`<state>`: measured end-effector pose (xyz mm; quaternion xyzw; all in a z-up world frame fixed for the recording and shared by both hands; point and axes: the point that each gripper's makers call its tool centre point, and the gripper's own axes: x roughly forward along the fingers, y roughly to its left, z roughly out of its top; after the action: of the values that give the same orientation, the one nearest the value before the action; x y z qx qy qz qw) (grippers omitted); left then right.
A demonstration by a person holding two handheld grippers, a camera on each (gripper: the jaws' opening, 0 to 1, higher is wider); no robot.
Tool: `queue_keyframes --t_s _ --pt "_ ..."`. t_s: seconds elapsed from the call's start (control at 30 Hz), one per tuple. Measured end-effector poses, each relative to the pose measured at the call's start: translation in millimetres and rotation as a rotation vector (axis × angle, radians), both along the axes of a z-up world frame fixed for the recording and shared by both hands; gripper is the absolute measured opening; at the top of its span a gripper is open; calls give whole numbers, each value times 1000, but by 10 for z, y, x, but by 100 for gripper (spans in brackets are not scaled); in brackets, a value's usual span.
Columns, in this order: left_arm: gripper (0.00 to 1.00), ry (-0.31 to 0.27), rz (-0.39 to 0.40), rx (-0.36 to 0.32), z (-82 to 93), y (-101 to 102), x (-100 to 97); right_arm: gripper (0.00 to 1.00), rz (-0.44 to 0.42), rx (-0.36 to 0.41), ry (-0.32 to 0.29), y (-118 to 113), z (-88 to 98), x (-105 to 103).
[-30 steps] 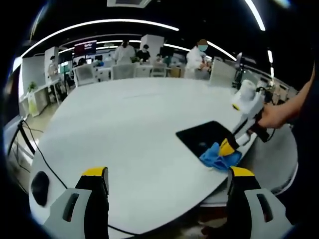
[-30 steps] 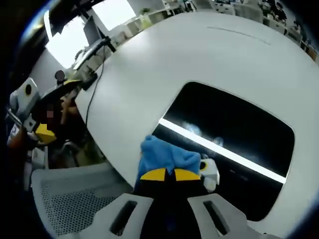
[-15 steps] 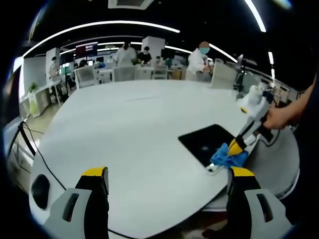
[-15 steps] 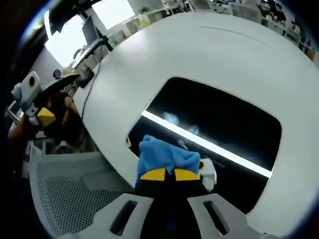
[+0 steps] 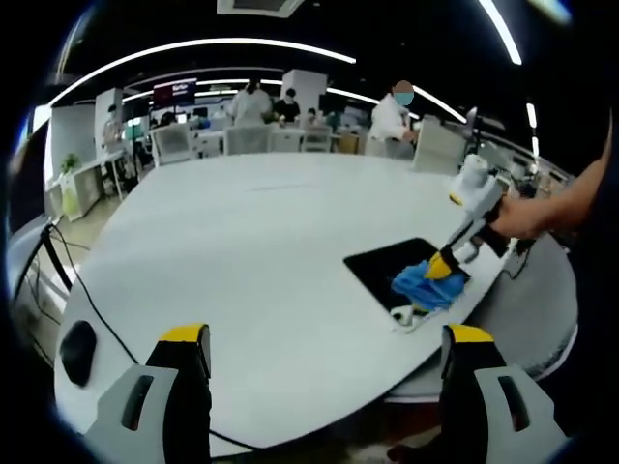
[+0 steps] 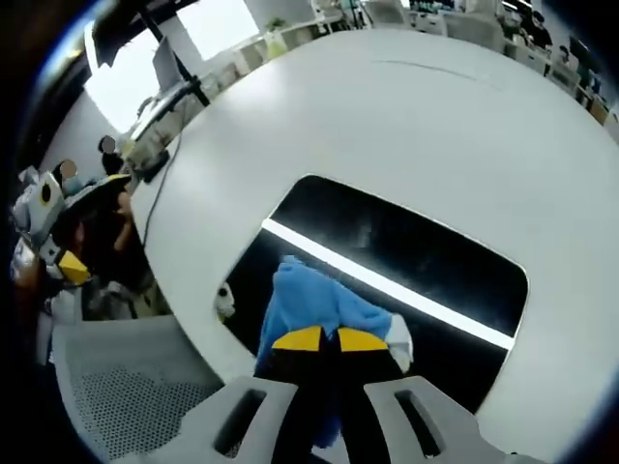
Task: Wipe the mirror surface with the cleaning cloth until all visible marks leave the cleaned area.
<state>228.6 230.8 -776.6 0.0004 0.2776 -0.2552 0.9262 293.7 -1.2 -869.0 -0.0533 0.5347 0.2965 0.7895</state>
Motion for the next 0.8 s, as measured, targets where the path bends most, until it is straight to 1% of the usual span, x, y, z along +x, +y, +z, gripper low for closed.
queue_keyframes --t_s 0.03,0.1,0.27,0.4,0.53,0.63,0.67,0.7,0.73,0.8 --pt "100 1 5 1 0 -3 -19 0 5 -10 -11 -3 0 84" --pt "100 0 11 3 5 -6 -43 0 2 -14 -9 0 0 197" --pt "100 2 29 3 -1 3 -76 0 16 -31 -12 4 3 425" --pt "100 4 38 5 -3 0 -102 0 19 -47 -15 5 7 564" --pt "100 4 38 10 11 -3 -119 0 -4 -45 -6 1 4 699" --pt "100 3 40 17 29 9 -116 0 -49 -23 -3 13 -8 820" --pt "100 3 40 18 35 11 -114 0 -73 -6 15 23 -5 820" --pt "100 2 38 22 51 8 -108 0 -105 7 54 18 -2 787" --pt "100 0 36 25 61 5 -101 0 -82 2 37 -1 -6 806" --pt "100 -3 32 28 81 -2 -74 0 -25 11 -4 14 14 767"
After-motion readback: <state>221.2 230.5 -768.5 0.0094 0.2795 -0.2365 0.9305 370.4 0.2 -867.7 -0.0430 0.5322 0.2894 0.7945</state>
